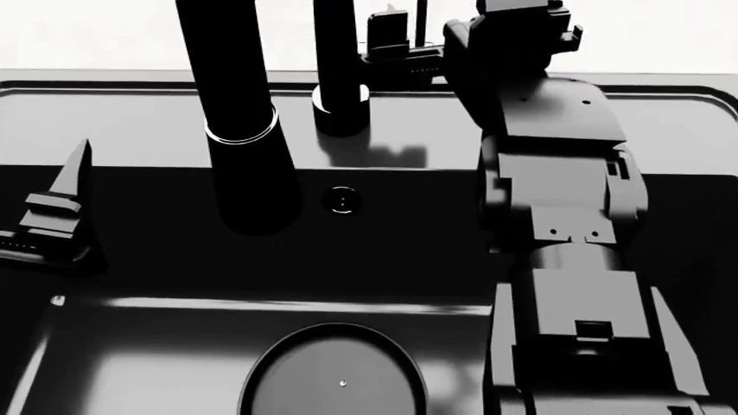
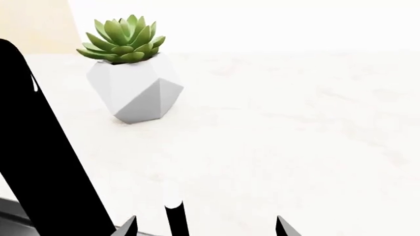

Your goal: Pick the pan and sponge and place them into the sink. Then turn on the water.

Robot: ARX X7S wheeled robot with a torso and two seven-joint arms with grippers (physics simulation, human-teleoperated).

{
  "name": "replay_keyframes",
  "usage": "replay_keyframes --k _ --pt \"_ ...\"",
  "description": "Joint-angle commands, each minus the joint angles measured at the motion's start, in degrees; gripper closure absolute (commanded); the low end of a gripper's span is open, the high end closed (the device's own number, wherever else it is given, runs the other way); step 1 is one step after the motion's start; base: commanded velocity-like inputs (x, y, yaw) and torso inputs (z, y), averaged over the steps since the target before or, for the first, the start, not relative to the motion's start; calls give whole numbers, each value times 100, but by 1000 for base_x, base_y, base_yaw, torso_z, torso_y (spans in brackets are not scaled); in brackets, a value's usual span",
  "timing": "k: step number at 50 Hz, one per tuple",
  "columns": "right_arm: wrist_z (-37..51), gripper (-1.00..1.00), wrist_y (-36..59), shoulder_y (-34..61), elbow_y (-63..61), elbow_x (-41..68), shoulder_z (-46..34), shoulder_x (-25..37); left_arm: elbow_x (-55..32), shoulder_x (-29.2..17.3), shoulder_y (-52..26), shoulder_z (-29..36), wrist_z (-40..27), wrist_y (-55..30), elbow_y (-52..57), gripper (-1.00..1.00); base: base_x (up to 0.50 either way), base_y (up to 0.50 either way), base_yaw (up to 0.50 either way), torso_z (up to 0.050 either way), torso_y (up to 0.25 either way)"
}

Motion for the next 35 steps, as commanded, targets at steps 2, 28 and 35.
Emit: replay_keyframes --k 2,28,35 --pt "42 -100 171 47 -4 -57 169 -50 234 38 -11 8 -12 105 -106 -100 0 0 0 0 0" --pt "148 -100 22 234 -5 -146 122 -38 484 18 37 80 111 354 -88 -100 0 0 0 4 -69" --pt "219 -100 -6 207 -6 -141 129 -2 459 11 27 86 106 333 -90 -100 0 0 0 0 0"
